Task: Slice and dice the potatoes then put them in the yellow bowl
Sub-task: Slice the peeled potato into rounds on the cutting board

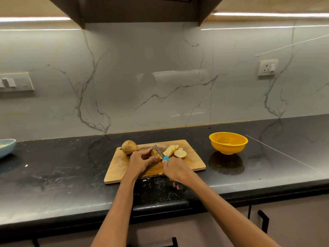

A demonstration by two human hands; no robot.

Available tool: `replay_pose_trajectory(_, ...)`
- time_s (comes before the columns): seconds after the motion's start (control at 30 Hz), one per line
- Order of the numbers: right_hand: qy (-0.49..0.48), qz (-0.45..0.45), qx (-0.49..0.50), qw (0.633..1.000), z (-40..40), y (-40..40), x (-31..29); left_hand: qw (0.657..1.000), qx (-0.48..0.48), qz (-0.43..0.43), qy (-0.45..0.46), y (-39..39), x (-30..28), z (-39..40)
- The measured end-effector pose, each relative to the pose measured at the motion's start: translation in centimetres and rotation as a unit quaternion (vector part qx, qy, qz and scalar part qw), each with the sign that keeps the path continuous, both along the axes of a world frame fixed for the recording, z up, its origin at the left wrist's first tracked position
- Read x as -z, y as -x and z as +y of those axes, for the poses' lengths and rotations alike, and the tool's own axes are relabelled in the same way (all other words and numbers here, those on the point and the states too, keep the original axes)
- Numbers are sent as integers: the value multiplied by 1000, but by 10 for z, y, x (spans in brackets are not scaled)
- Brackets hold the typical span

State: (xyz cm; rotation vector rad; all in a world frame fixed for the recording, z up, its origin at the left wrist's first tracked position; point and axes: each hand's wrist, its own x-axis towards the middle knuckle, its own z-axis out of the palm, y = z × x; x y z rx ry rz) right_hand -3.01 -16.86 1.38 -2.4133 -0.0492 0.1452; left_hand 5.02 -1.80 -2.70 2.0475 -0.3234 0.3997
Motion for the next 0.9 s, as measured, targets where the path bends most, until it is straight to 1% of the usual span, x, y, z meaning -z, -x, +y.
replay_pose_trajectory(0.1, 3, -4, 3, 1000, 6, -6, -1, 1000, 5, -5, -9, -1, 0, 1)
replay_pose_trajectory(0.27, 34, -18, 9, 999, 16, -25, -3, 1000, 6, -6, -10, -4, 0, 3)
replay_pose_trajectory(0.43, 70, -1, 1, 998, 4, -9, 5, 1000, 7, -7, -20, -4, 1, 2)
replay_pose_trajectory(0.57, 84, 0, 2, 996, 13, -19, 3, 1000, 9, -3, -2, -2, 1, 2)
replay_pose_trajectory(0.67, 74, 23, -8, 997, 18, -31, -5, 1000, 14, 1, 0, -2, 0, 4)
replay_pose_trajectory(0.77, 67, 67, -27, 995, 11, -28, -8, 1000, 19, 10, -6, -2, -1, 5)
replay_pose_trajectory(0.9, 98, 94, -34, 990, 1, -8, -5, 1000, 0, 20, 5, -3, 0, 3)
